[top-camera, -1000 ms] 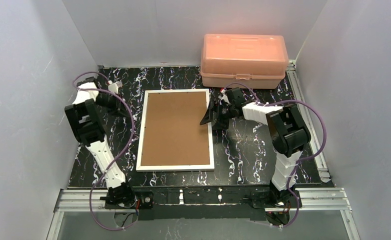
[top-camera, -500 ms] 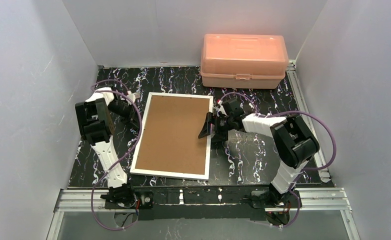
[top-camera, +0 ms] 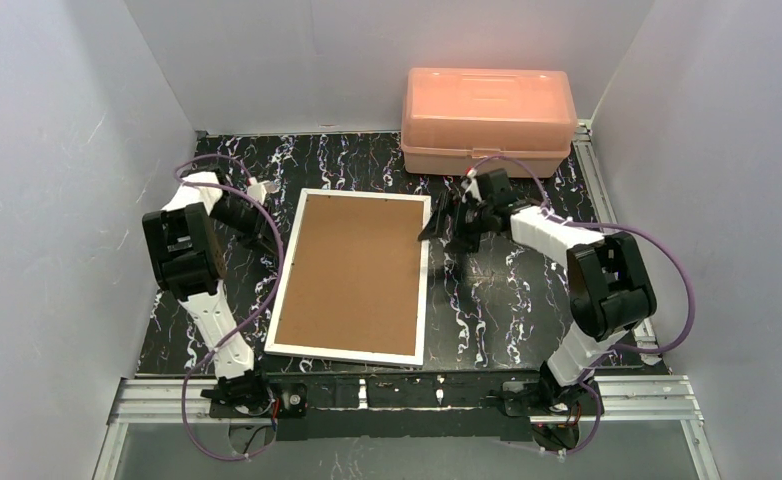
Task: Put the photo into the frame
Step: Adjust the photo frame at the center of the board, then install the photo frame at the center of the board.
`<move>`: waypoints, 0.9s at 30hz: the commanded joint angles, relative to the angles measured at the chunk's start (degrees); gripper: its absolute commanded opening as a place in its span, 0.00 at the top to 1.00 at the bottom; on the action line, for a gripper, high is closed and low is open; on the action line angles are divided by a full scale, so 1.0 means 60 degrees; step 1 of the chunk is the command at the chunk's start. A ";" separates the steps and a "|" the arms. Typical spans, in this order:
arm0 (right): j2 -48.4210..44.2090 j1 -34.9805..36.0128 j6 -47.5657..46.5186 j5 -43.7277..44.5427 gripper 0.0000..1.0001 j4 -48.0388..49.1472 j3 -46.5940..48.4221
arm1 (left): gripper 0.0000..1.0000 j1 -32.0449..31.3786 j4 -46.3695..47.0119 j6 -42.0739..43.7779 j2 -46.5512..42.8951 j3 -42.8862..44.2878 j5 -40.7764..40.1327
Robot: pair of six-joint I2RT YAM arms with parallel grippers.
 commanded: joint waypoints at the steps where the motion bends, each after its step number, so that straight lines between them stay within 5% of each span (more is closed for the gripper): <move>1: 0.0024 -0.0405 0.0044 -0.0018 0.07 0.0638 0.1293 | 0.81 0.0068 -0.0299 -0.0263 -0.0401 0.0557 0.0555; 16: 0.2242 -0.0496 0.0389 0.0281 0.22 0.1884 0.2631 | 0.75 0.0055 0.0089 -0.0646 0.1262 0.1490 0.1561; 27: 0.2583 -0.0510 0.0603 0.0305 0.24 0.2606 0.2500 | 0.89 -0.0056 0.0348 -0.0695 0.1719 0.1468 0.1161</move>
